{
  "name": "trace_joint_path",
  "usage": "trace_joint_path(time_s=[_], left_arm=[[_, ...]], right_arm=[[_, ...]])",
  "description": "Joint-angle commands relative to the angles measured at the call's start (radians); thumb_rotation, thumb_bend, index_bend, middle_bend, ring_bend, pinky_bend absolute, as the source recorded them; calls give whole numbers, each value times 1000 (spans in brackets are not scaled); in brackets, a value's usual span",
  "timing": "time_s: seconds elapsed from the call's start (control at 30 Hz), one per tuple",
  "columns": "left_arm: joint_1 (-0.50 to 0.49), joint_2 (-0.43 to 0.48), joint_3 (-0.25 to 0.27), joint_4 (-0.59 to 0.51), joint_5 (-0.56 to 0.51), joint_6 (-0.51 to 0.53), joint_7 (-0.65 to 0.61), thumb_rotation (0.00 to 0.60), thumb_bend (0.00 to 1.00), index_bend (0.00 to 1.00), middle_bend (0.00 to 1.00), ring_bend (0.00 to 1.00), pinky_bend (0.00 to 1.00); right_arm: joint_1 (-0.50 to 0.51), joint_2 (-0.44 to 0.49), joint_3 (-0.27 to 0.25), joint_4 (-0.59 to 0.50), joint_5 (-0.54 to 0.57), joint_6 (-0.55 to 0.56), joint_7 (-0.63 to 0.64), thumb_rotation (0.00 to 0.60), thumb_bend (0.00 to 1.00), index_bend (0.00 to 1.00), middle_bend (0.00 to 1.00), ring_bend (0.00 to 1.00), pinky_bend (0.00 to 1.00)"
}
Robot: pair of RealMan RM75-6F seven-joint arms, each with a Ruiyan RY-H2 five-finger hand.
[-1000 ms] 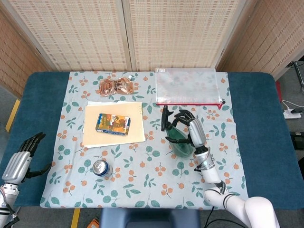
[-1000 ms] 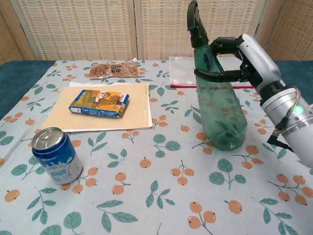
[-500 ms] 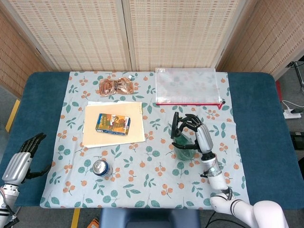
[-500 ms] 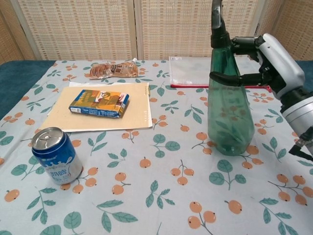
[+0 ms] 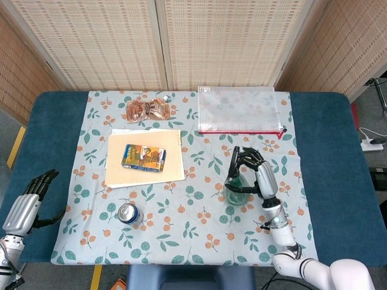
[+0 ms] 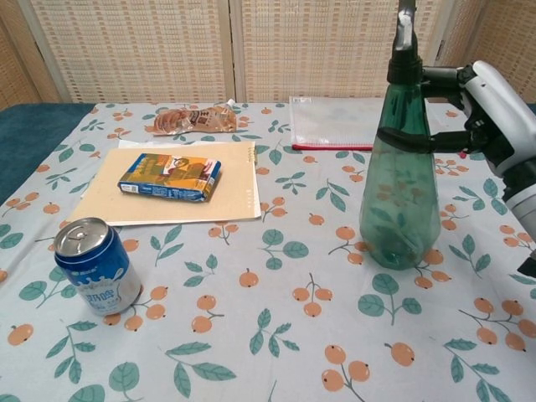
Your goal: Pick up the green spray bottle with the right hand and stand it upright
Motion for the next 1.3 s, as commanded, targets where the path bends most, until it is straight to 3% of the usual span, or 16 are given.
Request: trace_joint_path(time_s=[0.03,0.47,0.73,0.93,1.13,1.3], left_arm=[[0,0,0,0,0,0,0,600,250,0,0,0,0],[0,1,1,-2,3,2,-6,600,250,0,1,0,0],[1,1,1,-3,3,4,-7,600,249,0,2,0,0],[0,2,2,-3,3,1,-7,600,250,0,2,0,0],[0,2,2,-4,3,1,-5,600,250,0,2,0,0],[1,2,3,-5,4,2,-5,600,249,0,2,0,0]], right_arm=[[-5,4,-1,-7,0,3,-6,600,0,736,669,337,216],[-62,70,-14,-124,0,25,-92,600,0,708,669,331,198],[-75,84,-24,-140,-8,15,-119,600,0,588,669,303,167],[-87,102,-22,-169,-2,10,-141,600,0,558,654,290,162],[-102,134,-30,-217,4,-13,-169,600,0,456,587,236,122],[-113,159,-32,-262,9,-23,-192,600,0,429,560,212,113]])
